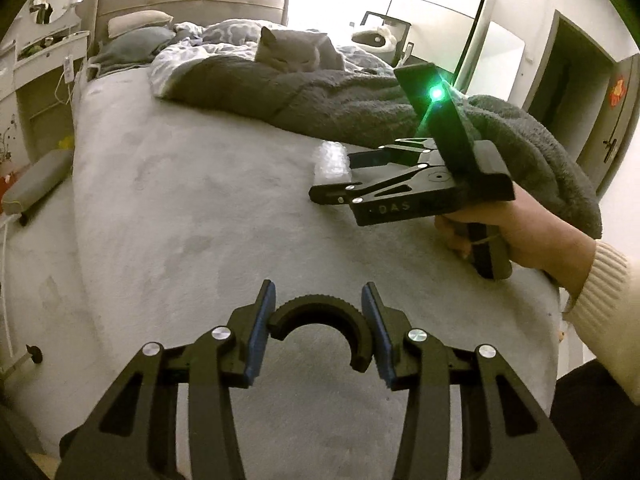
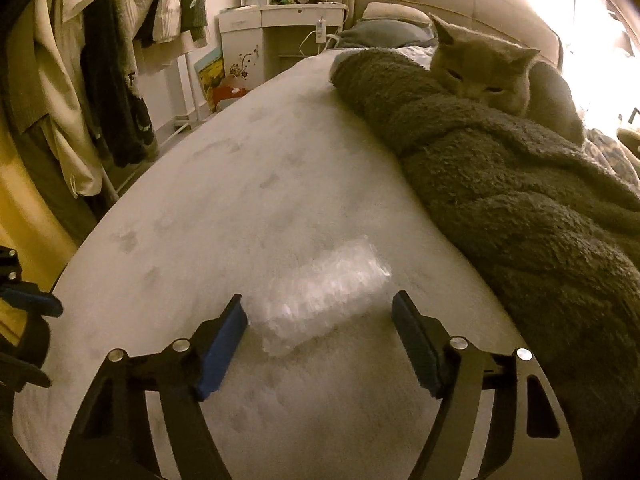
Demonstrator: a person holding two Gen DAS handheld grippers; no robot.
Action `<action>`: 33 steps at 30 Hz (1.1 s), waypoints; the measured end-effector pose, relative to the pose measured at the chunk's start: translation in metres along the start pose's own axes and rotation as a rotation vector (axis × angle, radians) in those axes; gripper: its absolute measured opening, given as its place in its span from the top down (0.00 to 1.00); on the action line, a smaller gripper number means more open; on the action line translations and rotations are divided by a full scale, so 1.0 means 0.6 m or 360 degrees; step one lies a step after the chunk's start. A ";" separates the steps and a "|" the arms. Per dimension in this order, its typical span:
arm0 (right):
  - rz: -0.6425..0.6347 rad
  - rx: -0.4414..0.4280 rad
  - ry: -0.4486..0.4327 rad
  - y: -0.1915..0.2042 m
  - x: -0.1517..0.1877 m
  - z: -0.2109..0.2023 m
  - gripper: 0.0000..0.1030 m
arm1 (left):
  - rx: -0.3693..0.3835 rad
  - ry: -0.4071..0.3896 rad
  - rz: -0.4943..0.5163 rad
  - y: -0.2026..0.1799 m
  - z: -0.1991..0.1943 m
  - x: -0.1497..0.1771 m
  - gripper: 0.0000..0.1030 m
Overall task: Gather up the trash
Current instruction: 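Carry the black piece to the bin and open the left tool while the right tool carries the bubble wrap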
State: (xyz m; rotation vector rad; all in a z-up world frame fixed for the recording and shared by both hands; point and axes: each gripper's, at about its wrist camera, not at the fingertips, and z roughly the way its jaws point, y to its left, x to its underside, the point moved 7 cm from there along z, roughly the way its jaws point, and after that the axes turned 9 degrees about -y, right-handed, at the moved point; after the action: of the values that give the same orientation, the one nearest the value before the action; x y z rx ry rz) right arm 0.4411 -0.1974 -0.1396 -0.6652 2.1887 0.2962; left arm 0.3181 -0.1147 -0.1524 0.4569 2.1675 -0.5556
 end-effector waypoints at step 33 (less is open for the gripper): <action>0.0100 0.0096 -0.0038 0.155 -0.065 -0.070 0.40 | -0.0416 -0.0135 -0.0110 0.109 -0.174 -0.033 0.54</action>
State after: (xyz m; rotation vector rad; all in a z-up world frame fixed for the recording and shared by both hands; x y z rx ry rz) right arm 0.3834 -0.1234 -0.0838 -0.5575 2.1901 0.2684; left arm 0.2958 -0.0072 -0.0937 0.2133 2.1420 -0.3164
